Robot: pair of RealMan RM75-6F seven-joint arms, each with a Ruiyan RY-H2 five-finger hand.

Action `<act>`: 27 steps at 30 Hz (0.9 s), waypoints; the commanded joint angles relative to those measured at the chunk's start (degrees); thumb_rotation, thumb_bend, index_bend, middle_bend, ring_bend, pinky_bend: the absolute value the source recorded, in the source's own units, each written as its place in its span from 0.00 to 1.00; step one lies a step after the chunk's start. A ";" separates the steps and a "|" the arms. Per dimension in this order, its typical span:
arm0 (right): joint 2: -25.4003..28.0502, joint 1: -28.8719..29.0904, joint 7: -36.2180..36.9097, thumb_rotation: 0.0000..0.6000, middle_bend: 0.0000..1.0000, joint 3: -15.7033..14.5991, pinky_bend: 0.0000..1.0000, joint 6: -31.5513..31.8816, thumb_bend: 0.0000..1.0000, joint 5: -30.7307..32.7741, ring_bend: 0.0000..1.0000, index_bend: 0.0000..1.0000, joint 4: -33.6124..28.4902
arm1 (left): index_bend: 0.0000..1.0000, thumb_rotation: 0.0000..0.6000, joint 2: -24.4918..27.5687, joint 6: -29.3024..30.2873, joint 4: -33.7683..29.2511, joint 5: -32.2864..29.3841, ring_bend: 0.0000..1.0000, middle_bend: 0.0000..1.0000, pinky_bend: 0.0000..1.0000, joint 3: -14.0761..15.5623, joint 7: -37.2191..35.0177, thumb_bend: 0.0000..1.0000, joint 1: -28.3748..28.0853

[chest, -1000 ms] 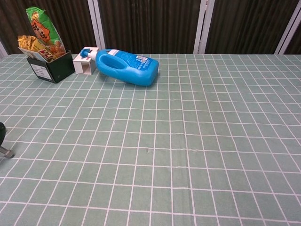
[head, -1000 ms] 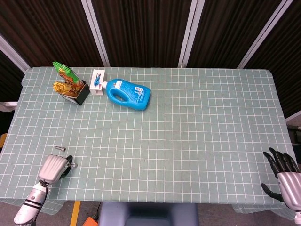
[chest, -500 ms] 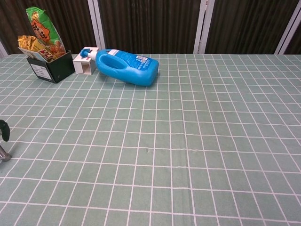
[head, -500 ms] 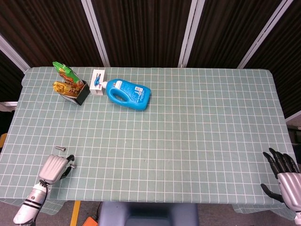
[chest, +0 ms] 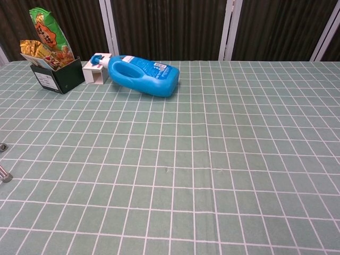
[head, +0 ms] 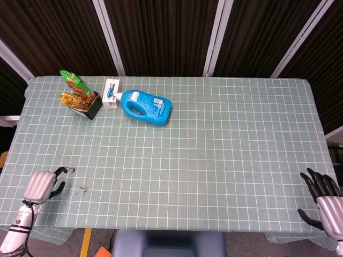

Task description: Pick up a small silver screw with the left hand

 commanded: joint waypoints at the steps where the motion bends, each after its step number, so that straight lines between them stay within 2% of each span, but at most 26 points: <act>1: -0.08 -0.04 -0.18 1.00 0.00 -0.10 0.00 0.07 0.34 -0.19 0.00 0.00 -0.11 | 0.39 1.00 -4.05 -5.83 10.76 -3.47 1.00 1.00 1.00 -2.52 -12.82 0.41 -2.20; 5: -0.26 -0.16 -0.49 1.00 0.00 -0.08 0.00 0.23 0.34 -0.16 0.00 0.00 -0.16 | 0.39 1.00 -8.27 -9.09 18.28 -4.07 1.00 1.00 1.00 -3.19 -16.97 0.41 -4.21; 10: -0.54 0.04 -0.99 1.00 0.00 0.08 0.00 -0.27 0.34 0.34 0.00 0.00 -0.13 | 0.42 1.00 -11.75 -10.46 23.31 -3.96 1.00 1.00 1.00 -3.42 -17.66 0.41 -5.79; 16: -0.62 0.13 -1.16 1.00 0.00 0.22 0.00 -0.43 0.34 0.66 0.00 0.00 -0.14 | 0.43 1.00 -13.65 -13.07 26.33 -4.13 1.00 1.00 1.00 -3.33 -18.05 0.41 -7.28; 27: -0.72 0.22 -1.40 1.00 0.00 0.31 0.00 -0.66 0.34 0.96 0.00 0.00 -0.15 | 0.49 1.00 -13.78 -12.59 27.25 -3.74 1.00 1.00 1.00 -2.71 -18.00 0.41 -7.11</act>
